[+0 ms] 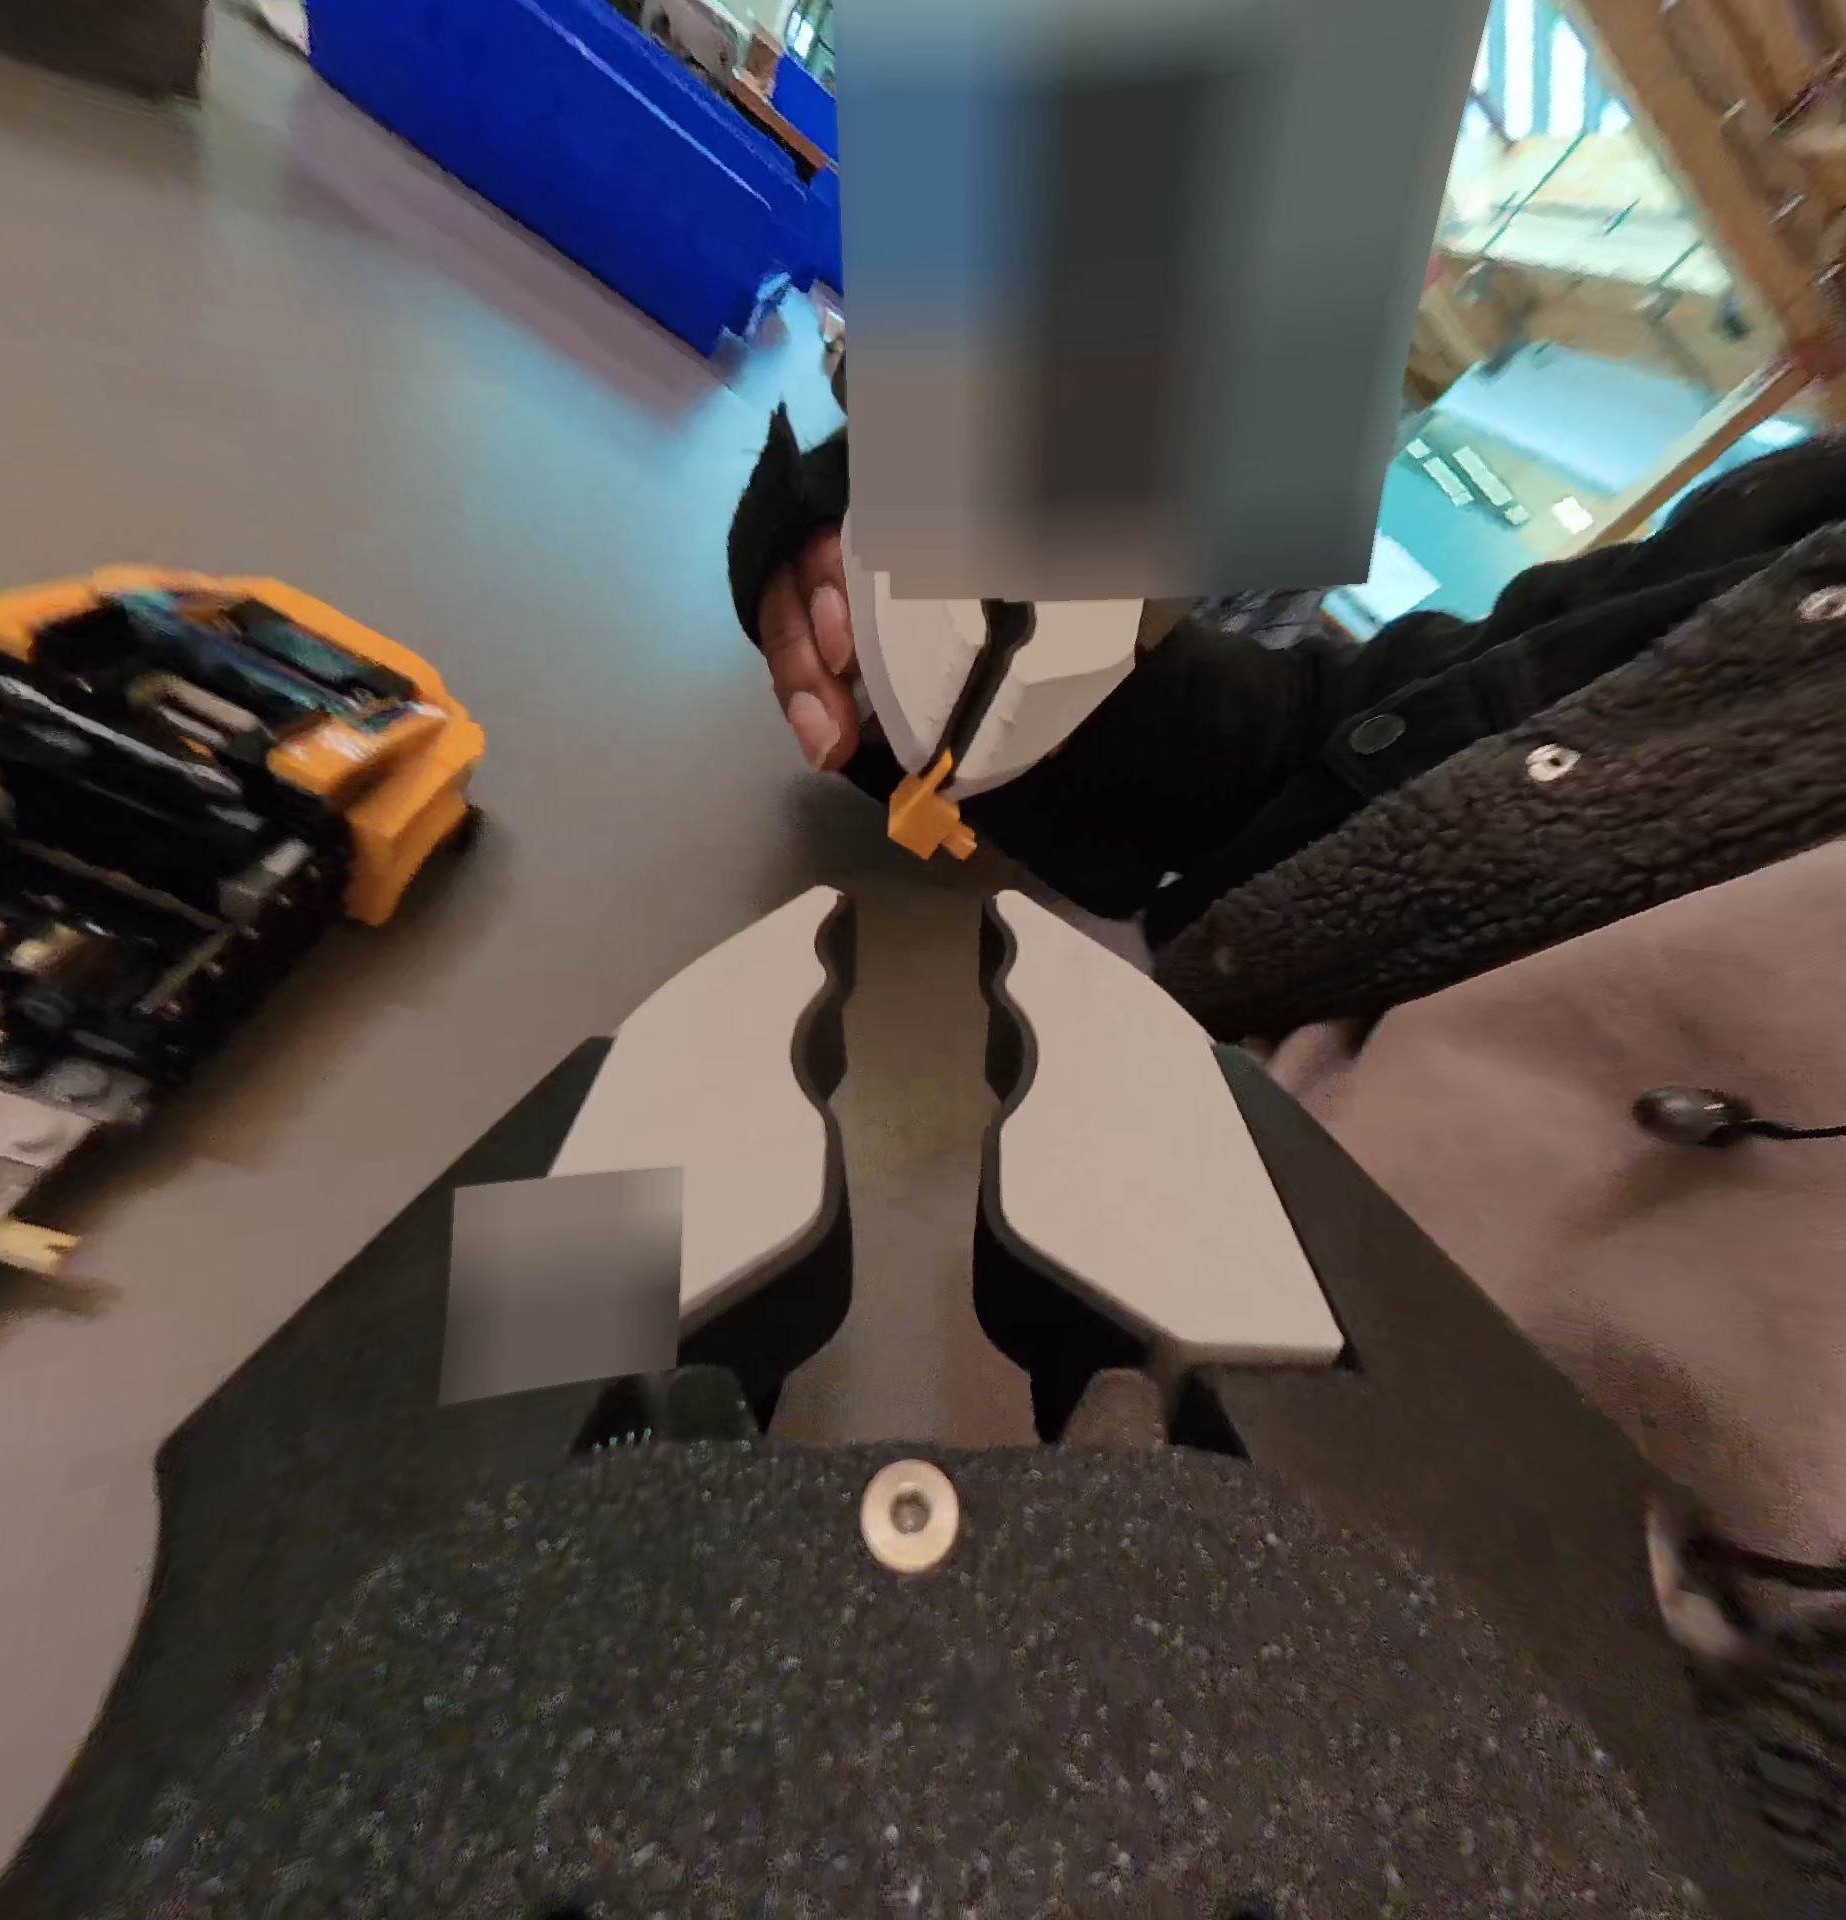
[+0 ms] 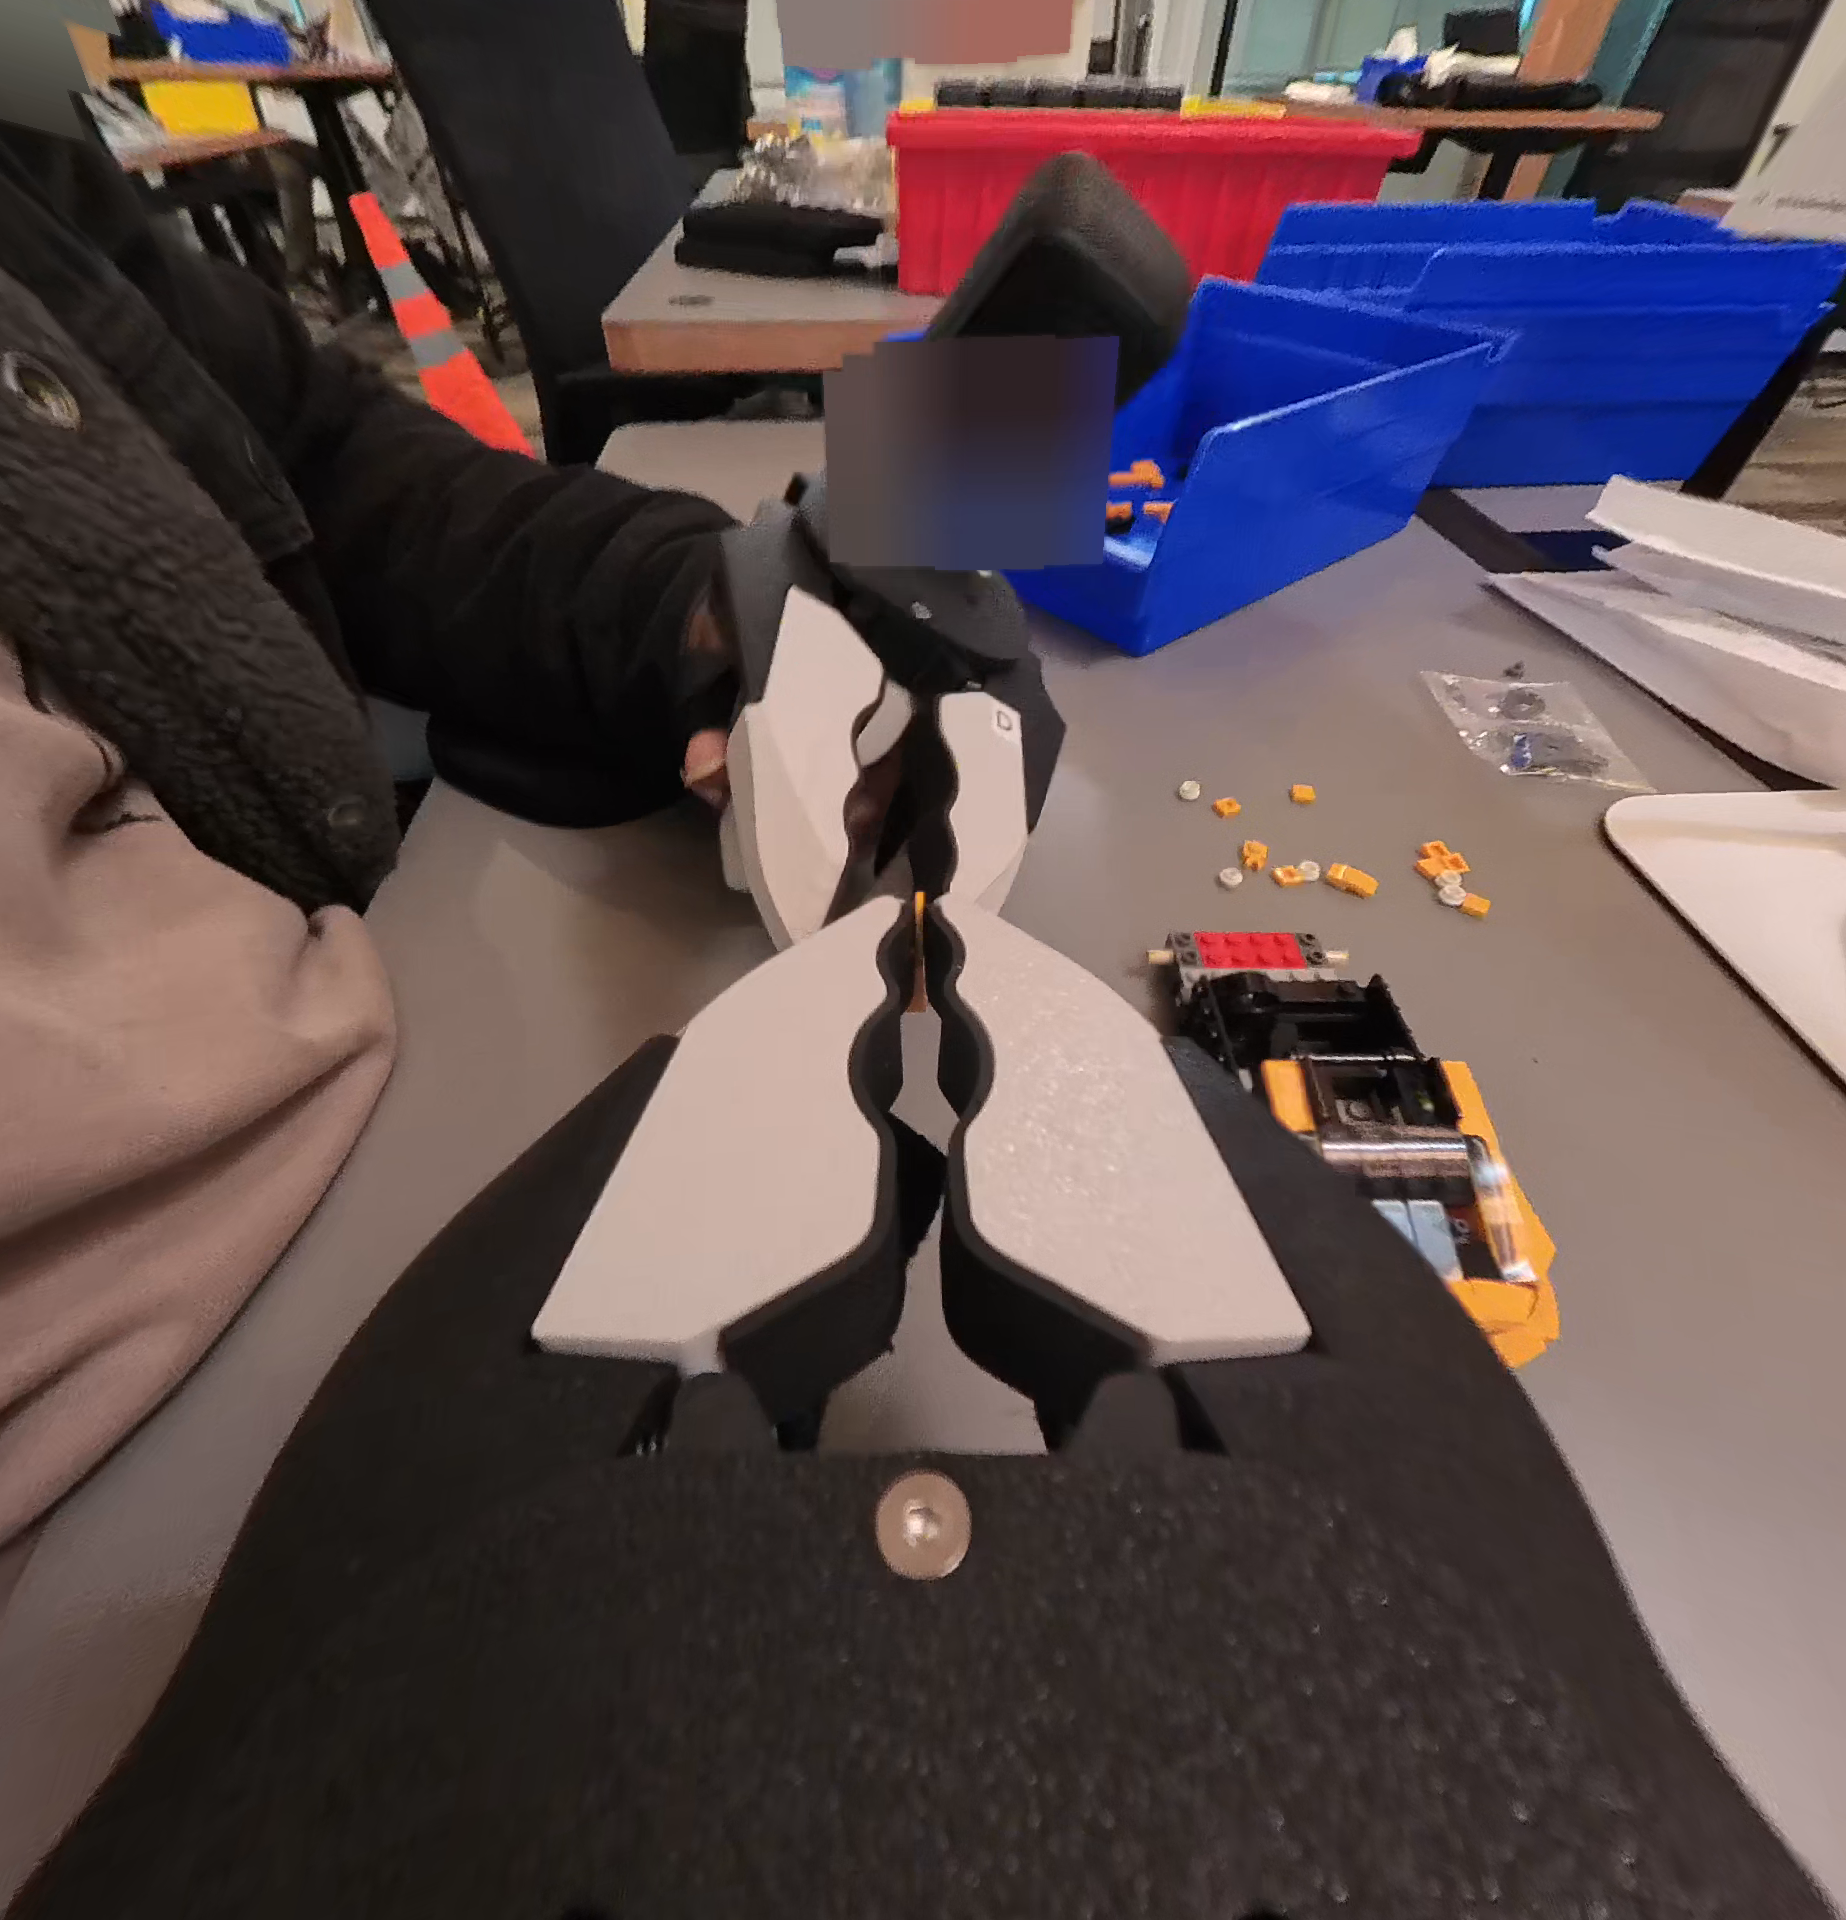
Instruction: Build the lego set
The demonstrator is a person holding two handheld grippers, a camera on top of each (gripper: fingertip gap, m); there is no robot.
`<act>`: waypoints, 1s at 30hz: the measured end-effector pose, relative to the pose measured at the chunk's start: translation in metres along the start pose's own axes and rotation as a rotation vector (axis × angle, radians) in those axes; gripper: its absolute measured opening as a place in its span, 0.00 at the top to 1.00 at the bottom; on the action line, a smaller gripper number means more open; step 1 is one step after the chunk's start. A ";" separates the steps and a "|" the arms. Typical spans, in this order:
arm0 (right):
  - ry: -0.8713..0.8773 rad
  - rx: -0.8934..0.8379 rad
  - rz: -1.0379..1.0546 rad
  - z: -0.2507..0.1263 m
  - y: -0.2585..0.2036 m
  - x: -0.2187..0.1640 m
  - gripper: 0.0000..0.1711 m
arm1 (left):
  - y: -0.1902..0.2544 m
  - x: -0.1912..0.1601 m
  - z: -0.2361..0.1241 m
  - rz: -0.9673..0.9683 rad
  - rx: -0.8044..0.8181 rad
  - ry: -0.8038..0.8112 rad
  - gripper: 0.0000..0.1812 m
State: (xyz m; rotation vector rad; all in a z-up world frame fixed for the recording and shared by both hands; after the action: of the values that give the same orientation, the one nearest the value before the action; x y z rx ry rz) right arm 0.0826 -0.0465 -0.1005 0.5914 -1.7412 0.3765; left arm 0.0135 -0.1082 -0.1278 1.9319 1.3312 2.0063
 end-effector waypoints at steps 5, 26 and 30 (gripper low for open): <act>0.075 0.004 0.101 0.000 0.002 0.007 0.99 | 0.004 0.005 0.001 0.316 0.167 0.025 0.87; 0.188 0.034 0.469 0.013 0.013 0.001 0.99 | 0.010 0.017 -0.004 0.652 0.400 0.108 0.91; 0.235 0.021 0.547 0.014 0.016 0.001 0.99 | 0.009 0.019 -0.006 0.666 0.438 0.129 0.90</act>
State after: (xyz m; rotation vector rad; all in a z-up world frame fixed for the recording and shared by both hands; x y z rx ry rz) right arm 0.0615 -0.0412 -0.1020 0.0660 -1.6514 0.8118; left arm 0.0091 -0.1059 -0.1063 2.7879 1.3702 2.2709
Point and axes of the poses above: each gripper's, where its closed fingertips meet, z out along the fingers, x out of its top, y = z × x across the jaws, the point moved 5 cm from there along -z, back along the fingers, and after that the axes turned 3 degrees about -z, right-handed, at the moved point
